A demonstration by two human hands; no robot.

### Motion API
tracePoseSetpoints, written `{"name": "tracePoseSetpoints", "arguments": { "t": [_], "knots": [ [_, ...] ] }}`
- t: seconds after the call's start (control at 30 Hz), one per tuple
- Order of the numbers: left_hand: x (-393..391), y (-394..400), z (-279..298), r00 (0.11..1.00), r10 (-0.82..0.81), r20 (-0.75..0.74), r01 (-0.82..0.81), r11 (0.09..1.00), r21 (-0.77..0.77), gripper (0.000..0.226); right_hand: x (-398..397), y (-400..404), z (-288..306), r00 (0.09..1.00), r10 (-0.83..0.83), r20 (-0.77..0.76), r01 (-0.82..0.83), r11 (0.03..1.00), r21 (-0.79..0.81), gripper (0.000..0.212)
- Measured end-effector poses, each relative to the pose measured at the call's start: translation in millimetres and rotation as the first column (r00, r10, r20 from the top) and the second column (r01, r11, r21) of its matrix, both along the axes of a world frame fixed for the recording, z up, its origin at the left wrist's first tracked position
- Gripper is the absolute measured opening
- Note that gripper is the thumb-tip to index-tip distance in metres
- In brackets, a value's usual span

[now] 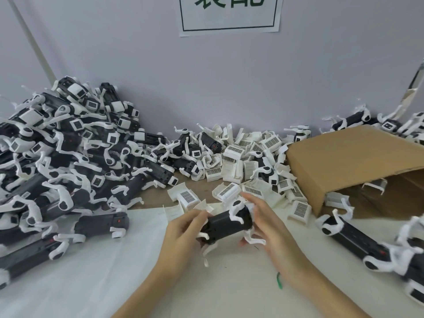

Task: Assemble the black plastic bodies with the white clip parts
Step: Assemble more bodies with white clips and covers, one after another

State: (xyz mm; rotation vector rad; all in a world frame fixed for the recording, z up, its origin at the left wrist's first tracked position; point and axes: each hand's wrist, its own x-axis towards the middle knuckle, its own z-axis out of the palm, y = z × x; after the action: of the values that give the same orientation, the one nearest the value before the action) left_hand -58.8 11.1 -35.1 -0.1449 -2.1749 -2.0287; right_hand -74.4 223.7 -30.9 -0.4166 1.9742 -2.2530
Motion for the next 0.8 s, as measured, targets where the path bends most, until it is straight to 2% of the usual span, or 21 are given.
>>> {"name": "tracePoseSetpoints", "arguments": {
  "t": [0.07, 0.13, 0.2, 0.23, 0.27, 0.33, 0.37, 0.43, 0.5, 0.57, 0.67, 0.8],
  "knots": [
    [-1.0, -1.4, 0.1, 0.998, 0.011, 0.069, -0.014, 0.999, 0.049, 0.042, -0.3, -0.7, -0.3, 0.999, 0.024, -0.035, -0.022, 0.999, 0.048, 0.037],
    [-2.0, -2.2, -0.9, 0.997, 0.030, 0.065, -0.038, 0.992, 0.119, 0.049, -1.2, -3.5, -1.8, 1.000, -0.013, -0.016, 0.013, 1.000, 0.006, 0.029],
    [-1.6, -2.5, -1.6, 0.998, -0.040, -0.040, 0.047, 0.981, 0.187, 0.048, -1.2, -6.4, 0.9, 0.990, -0.086, 0.110, 0.101, 0.985, -0.140, 0.019],
    [-1.1, -2.7, -2.9, 0.991, -0.087, -0.102, 0.101, 0.985, 0.139, 0.046, -2.3, -5.9, 1.3, 0.979, -0.105, 0.174, 0.140, 0.969, -0.205, 0.020],
    [-0.9, -1.5, -5.3, 0.982, -0.133, -0.132, 0.142, 0.988, 0.062, 0.050, -4.4, -4.6, 1.4, 0.967, -0.118, 0.226, 0.172, 0.956, -0.237, 0.024],
    [-1.6, 2.2, -8.5, 0.978, -0.181, -0.102, 0.180, 0.983, -0.026, 0.070, -4.8, -2.1, 5.3, 0.947, -0.112, 0.301, 0.174, 0.967, -0.188, 0.028],
    [-2.4, 3.3, -9.4, 0.984, -0.162, -0.078, 0.161, 0.987, -0.012, 0.069, -3.8, -0.8, 6.3, 0.941, -0.084, 0.327, 0.140, 0.978, -0.152, 0.032],
    [-3.9, 2.8, -9.4, 0.994, -0.097, -0.055, 0.100, 0.993, 0.054, 0.054, -2.1, -0.8, 7.0, 0.935, -0.004, 0.355, 0.060, 0.987, -0.147, 0.048],
    [-4.7, 0.0, -8.2, 0.998, -0.064, -0.025, 0.066, 0.992, 0.103, 0.048, -0.2, -4.4, 7.8, 0.942, 0.058, 0.331, 0.011, 0.979, -0.201, 0.058],
    [-5.5, -1.5, -8.7, 0.999, -0.043, -0.007, 0.043, 0.993, 0.113, 0.053, 0.7, -7.9, 5.6, 0.963, 0.073, 0.261, -0.017, 0.977, -0.213, 0.057],
    [-5.3, -0.2, -6.9, 0.999, -0.039, 0.001, 0.039, 0.992, 0.116, 0.060, -1.3, -9.2, -2.1, 0.990, -0.007, 0.139, 0.020, 0.995, -0.094, 0.058],
    [-3.4, -2.3, -4.3, 0.997, -0.080, 0.015, 0.079, 0.992, 0.095, 0.055, -1.8, -6.1, -1.5, 0.988, -0.109, 0.105, 0.110, 0.994, -0.002, 0.086]
  ]
}}
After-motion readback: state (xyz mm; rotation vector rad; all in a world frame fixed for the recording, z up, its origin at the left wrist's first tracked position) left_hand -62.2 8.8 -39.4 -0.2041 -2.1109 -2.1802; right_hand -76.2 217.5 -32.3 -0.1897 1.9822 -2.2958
